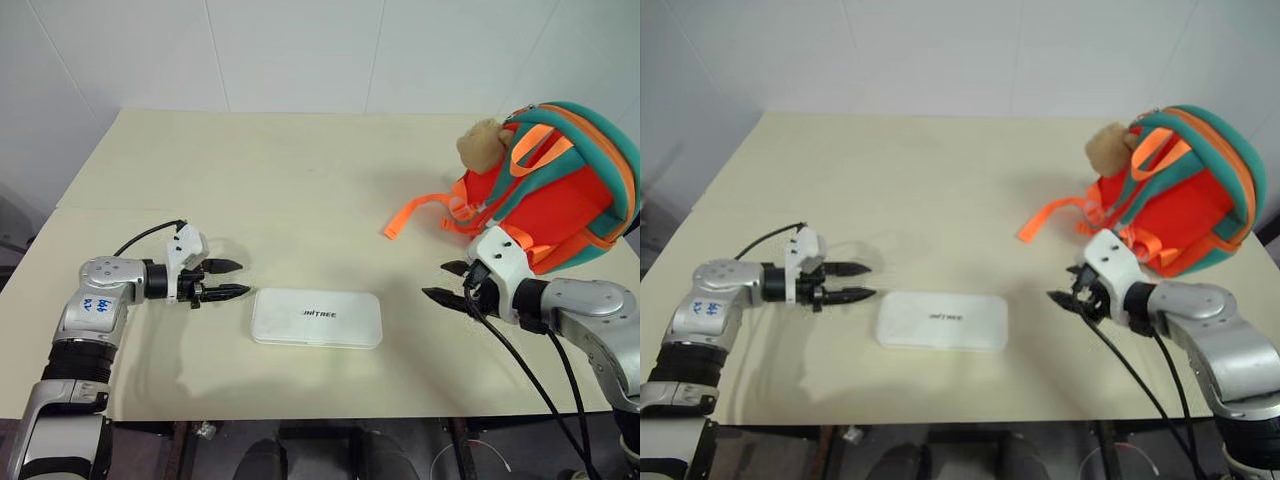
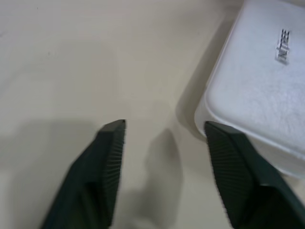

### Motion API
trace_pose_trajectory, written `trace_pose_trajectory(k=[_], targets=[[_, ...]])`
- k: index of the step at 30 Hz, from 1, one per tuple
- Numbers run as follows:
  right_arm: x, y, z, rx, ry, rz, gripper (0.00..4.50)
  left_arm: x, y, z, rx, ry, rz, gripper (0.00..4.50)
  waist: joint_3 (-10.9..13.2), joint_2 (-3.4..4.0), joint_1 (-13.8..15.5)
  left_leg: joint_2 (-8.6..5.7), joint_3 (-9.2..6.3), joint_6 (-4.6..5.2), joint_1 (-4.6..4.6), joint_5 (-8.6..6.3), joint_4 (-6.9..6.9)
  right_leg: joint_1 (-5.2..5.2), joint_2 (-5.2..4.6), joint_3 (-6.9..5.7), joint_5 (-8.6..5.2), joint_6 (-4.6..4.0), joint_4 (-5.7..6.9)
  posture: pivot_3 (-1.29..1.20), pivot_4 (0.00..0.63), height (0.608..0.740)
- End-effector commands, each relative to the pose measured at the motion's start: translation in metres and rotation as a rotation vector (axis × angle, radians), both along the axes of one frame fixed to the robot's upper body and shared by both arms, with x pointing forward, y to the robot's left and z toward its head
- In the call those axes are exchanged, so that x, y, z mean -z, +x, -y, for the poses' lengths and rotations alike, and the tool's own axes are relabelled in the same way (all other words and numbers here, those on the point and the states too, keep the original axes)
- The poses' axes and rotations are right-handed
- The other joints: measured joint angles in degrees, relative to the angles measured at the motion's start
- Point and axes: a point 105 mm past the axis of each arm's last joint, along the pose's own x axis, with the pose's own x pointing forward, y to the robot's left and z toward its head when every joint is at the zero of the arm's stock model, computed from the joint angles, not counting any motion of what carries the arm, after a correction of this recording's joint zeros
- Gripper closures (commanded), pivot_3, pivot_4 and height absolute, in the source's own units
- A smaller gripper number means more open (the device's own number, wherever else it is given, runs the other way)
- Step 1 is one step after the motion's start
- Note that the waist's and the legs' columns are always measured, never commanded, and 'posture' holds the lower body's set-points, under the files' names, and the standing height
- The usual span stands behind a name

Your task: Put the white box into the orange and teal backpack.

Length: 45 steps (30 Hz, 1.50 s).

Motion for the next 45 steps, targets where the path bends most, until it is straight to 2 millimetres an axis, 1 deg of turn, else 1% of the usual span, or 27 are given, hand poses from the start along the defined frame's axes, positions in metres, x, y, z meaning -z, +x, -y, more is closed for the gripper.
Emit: trace_pose_trajectory(k=[1, 2, 5, 9, 10, 12, 14, 17, 21, 23, 27, 30, 37, 42, 45], targets=[[-0.002, -0.008, -0.006, -0.033, 0.0, 0.007, 0.0, -0.031, 0.002, -0.001, -0.069, -0.137, 0.072, 0.27, 0.0, 0.0, 0.0, 0.0, -0.01, 0.0, -0.01, 0.0, 0.01, 0.0, 0.0, 0.0, 0.0, 0.01, 0.0, 0.0, 0.15, 0.74], [0.004, -0.009, -0.006, -0.034, -0.025, -0.005, 0.0, -0.032, 0.001, -0.002, -0.08, -0.156, 0.07, 0.02, 0.0, 0.0, 0.0, 0.0, -0.01, 0.0, -0.01, 0.0, 0.01, 0.0, -0.01, 0.01, 0.02, 0.03, 0.0, 0.0, 0.15, 0.74], [0.014, -0.008, -0.006, -0.03, -0.078, -0.002, 0.0, -0.031, -0.003, -0.006, -0.106, -0.177, 0.052, 0.02, 0.0, 0.0, -0.11, -0.02, 0.01, 0.0, 0.02, 0.0, 0.03, 0.01, -0.02, 0.04, 0.02, 0.04, 0.01, 0.0, 0.15, 0.74], [0.022, 0.003, -0.005, 0.009, -0.154, 0.053, 0.0, -0.029, -0.012, -0.012, -0.143, -0.185, 0.053, 0.02, 0.0, 0.0, -0.29, -0.01, 0.18, 0.0, 0.15, 0.0, 0.01, 0.0, 0.0, 0.21, 0.02, 0.04, -0.09, 0.0, 0.15, 0.74], [0.021, 0.008, -0.007, 0.023, -0.149, 0.075, 0.0, -0.025, -0.018, -0.012, -0.137, -0.178, 0.035, 0.02, 0.0, 0.0, -0.2, 0.0, 0.16, -0.01, 0.16, 0.0, 0.02, -0.01, 0.0, 0.2, 0.02, 0.03, -0.11, 0.0, 0.15, 0.74], [0.02, 0.015, -0.014, 0.01, -0.155, 0.12, 0.0, -0.02, -0.031, -0.01, -0.124, -0.207, -0.024, 0.02, 0.0, 0.0, -0.3, 0.02, 0.14, -0.04, 0.16, 0.02, 0.03, 0.0, 0.0, 0.19, 0.02, 0.02, -0.1, 0.0, 0.15, 0.74], [0.021, 0.017, -0.019, -0.013, -0.162, 0.136, 0.0, -0.019, -0.036, -0.009, -0.127, -0.237, -0.075, 0.02, 0.0, 0.0, -0.23, 0.05, 0.16, -0.05, 0.18, 0.02, 0.0, -0.01, -0.05, 0.24, 0.02, 0.01, -0.1, 0.0, 0.15, 0.74], [0.024, 0.017, -0.028, -0.054, -0.15, 0.136, 0.0, -0.008, -0.046, -0.008, -0.149, -0.213, -0.195, 0.02, 0.0, 0.0, 0.03, 0.07, 0.07, -0.05, 0.13, 0.02, 0.01, -0.01, -0.07, 0.16, 0.01, 0.0, -0.14, 0.0, 0.15, 0.74], [0.023, 0.019, -0.037, -0.077, -0.134, 0.145, 0.0, 0.007, -0.048, -0.014, -0.236, -0.152, -0.341, 0.02, 0.0, 0.0, -0.08, 0.03, 0.07, -0.06, 0.11, 0.01, 0.01, 0.0, -0.1, 0.18, 0.01, 0.01, -0.17, 0.0, 0.15, 0.74], [0.023, 0.02, -0.039, -0.084, -0.131, 0.146, 0.0, 0.014, -0.054, -0.015, -0.249, -0.143, -0.453, 0.02, 0.0, 0.0, -0.14, -0.01, 0.09, -0.06, 0.11, 0.01, 0.02, 0.0, -0.09, 0.2, 0.01, 0.01, -0.17, 0.0, 0.15, 0.74], [0.026, 0.019, -0.043, -0.114, -0.132, 0.131, 0.0, 0.014, -0.06, -0.008, -0.192, -0.208, -0.556, 0.02, 0.01, 0.01, -0.1, -0.03, 0.08, -0.06, 0.13, 0.01, -0.02, -0.01, -0.04, 0.17, 0.0, -0.02, -0.16, 0.0, 0.15, 0.74], [0.026, 0.02, -0.044, -0.118, -0.132, 0.133, 0.0, 0.016, -0.061, -0.008, -0.166, -0.242, -0.596, 0.02, 0.0, 0.01, -0.11, -0.02, 0.06, -0.06, 0.12, 0.01, -0.02, -0.01, -0.04, 0.14, -0.02, -0.04, -0.16, 0.0, 0.15, 0.74], [0.028, 0.019, -0.048, -0.135, -0.127, 0.135, 0.0, 0.015, -0.046, -0.012, -0.124, -0.429, -0.679, 0.02, 0.0, 0.01, -0.11, -0.04, 0.1, -0.06, 0.13, 0.01, 0.0, -0.01, -0.02, 0.14, -0.02, -0.05, -0.15, 0.0, 0.15, 0.74], [0.032, 0.018, -0.049, -0.14, -0.131, 0.127, 0.0, 0.023, -0.044, -0.009, -0.089, -0.49, -0.76, 0.02, 0.0, 0.01, -0.14, -0.04, 0.14, -0.06, 0.11, 0.01, -0.02, -0.02, 0.0, 0.15, -0.01, -0.04, 0.02, 0.0, 0.15, 0.74], [0.033, 0.018, -0.051, -0.144, -0.136, 0.126, 0.0, 0.029, -0.046, -0.005, -0.059, -0.478, -0.809, 0.02, 0.0, 0.01, -0.13, -0.04, 0.14, -0.07, 0.11, 0.01, -0.01, -0.02, 0.0, 0.15, -0.01, -0.04, 0.01, 0.0, 0.15, 0.74]])
